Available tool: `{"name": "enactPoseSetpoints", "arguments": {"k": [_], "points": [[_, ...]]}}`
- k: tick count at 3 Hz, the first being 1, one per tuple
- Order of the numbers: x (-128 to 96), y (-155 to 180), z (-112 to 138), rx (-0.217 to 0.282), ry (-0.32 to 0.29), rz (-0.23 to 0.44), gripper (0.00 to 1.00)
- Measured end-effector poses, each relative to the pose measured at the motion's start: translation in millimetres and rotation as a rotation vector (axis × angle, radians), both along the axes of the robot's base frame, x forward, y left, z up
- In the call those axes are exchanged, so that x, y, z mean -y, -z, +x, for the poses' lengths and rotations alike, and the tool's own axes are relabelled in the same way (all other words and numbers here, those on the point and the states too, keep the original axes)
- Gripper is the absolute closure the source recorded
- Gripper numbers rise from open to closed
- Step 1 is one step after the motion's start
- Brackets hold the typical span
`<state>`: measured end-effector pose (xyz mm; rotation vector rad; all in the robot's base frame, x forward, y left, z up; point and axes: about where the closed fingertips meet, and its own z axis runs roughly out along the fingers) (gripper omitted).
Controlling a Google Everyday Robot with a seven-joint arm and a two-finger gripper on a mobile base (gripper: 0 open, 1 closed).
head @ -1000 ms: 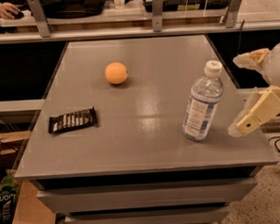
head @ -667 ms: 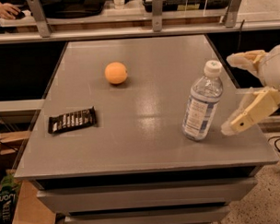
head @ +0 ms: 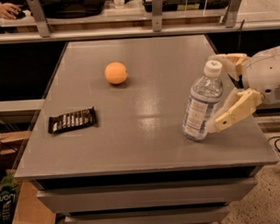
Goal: Knock blue plastic bottle over
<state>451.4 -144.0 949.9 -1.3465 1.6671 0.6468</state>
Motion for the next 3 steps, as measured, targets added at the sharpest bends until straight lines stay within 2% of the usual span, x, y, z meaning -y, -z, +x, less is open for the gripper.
{"name": "enactPoseSetpoints", "arguments": {"k": [2,3], "points": [[-22,19,5,-0.031,-0.066,0.177,0.00],[-27,27,5,-0.039,-0.086,0.248,0.17]]}}
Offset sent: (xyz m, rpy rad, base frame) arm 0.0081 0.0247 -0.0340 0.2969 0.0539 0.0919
